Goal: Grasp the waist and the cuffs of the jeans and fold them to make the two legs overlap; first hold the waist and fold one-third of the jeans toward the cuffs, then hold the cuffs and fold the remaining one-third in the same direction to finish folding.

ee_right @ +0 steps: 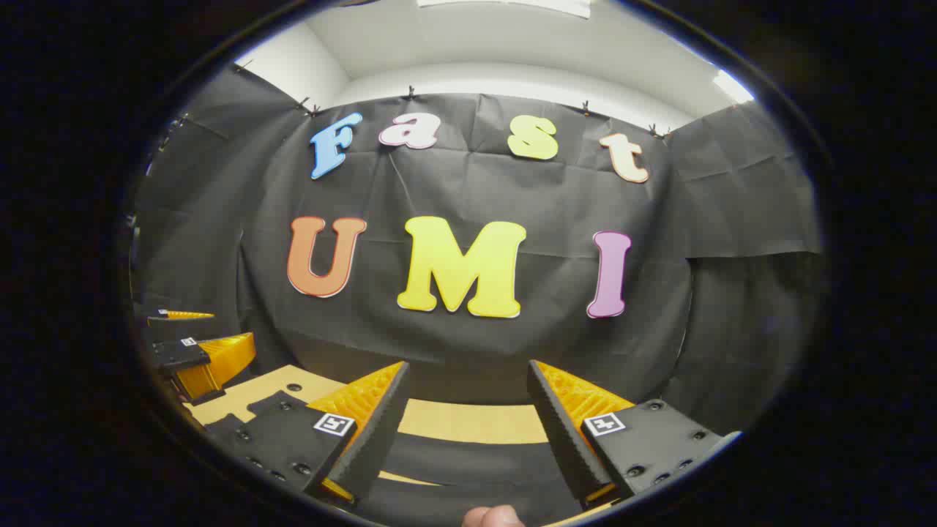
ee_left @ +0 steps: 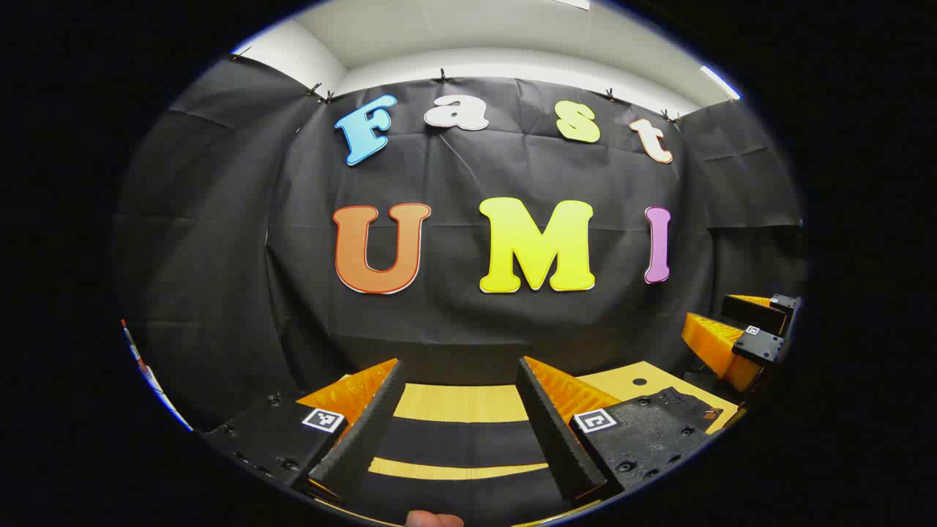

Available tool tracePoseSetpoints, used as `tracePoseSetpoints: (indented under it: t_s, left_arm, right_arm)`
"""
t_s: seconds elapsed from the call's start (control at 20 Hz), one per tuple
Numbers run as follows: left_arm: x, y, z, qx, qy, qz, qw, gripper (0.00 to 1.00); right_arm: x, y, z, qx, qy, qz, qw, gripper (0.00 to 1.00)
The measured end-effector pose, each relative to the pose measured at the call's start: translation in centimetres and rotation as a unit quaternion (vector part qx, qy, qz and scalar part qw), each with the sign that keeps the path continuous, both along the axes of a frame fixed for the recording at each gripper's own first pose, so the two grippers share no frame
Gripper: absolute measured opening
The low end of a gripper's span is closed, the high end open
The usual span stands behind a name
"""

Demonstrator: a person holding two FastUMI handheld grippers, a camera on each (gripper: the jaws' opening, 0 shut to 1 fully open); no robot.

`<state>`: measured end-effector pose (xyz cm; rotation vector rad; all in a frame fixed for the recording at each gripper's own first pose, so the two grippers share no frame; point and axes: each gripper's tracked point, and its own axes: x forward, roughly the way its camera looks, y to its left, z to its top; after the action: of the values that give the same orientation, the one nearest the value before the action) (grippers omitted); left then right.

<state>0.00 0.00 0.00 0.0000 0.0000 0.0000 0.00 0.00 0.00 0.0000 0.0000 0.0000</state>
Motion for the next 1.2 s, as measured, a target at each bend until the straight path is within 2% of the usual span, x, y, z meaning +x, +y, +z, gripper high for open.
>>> tracePoseSetpoints:
  t_s: [0.9,1.05,1.15,1.2]
  left_arm:
    - [0.4,-0.9,-1.4,-0.003,0.017,0.008,1.0,0.98]
    - [0.6,-0.1,-2.3,-0.01,0.029,0.013,0.999,0.98]
    - [0.7,0.8,-4.0,-0.028,0.053,0.01,0.998,0.98]
    - [0.6,2.0,-5.0,-0.034,0.069,0.022,0.997,0.98]
  right_arm:
    - [0.6,-4.1,-1.7,0.011,0.023,-0.016,1.0,0.98]
    - [0.8,-6.9,-2.9,0.012,0.041,-0.029,0.999,0.98]
    - [1.0,-11.1,-5.0,0.027,0.068,-0.06,0.995,0.98]
    - [1.0,-13.9,-6.5,0.034,0.086,-0.078,0.993,0.98]
